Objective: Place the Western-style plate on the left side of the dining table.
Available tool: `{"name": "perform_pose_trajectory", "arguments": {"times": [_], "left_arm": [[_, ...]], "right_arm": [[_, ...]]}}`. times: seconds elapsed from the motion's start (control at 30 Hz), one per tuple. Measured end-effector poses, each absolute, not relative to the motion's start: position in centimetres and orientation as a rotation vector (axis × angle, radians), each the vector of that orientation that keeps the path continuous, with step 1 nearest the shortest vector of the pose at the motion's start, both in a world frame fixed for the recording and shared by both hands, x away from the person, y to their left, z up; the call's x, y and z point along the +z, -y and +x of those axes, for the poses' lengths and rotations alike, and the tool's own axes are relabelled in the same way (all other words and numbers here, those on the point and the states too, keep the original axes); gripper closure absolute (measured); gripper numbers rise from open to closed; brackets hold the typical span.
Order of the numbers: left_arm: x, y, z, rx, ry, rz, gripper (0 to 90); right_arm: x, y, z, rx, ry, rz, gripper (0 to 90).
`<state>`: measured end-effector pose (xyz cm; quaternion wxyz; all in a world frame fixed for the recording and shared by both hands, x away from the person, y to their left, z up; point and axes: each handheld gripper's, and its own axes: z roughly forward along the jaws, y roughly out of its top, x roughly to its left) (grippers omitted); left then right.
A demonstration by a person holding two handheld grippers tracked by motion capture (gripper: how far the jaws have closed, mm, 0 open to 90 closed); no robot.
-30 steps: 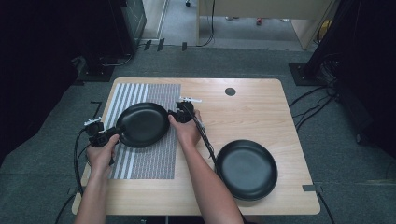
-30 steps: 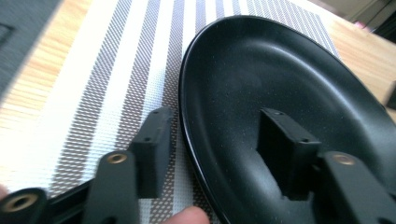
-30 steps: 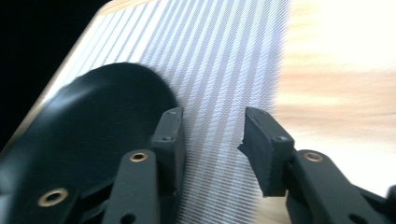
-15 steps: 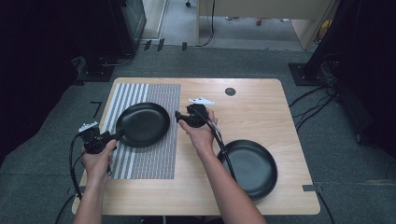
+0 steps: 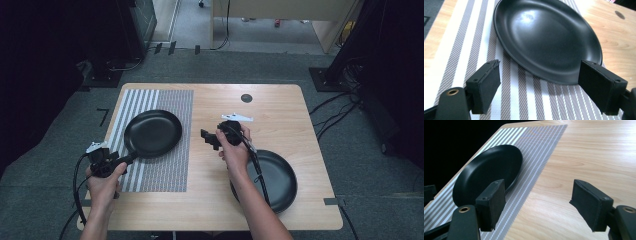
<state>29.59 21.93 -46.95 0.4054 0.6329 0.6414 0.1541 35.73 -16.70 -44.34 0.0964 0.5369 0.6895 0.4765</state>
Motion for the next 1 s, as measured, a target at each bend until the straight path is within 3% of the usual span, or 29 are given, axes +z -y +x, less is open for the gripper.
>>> {"name": "perform_pose_trajectory", "arguments": {"times": [0.23, 1.0], "left_arm": [[-46.7, -22.6, 27.6, 0.413, -1.603, 1.605, 13.7], [-48.2, -24.1, 22.5, 0.561, -1.649, 1.648, 13.5]], "right_arm": [[-43.4, 18.9, 33.8, 1.389, -2.023, 1.537, 24.8], [-43.5, 27.8, 28.4, 1.283, -1.903, 1.567, 23.1]]}}
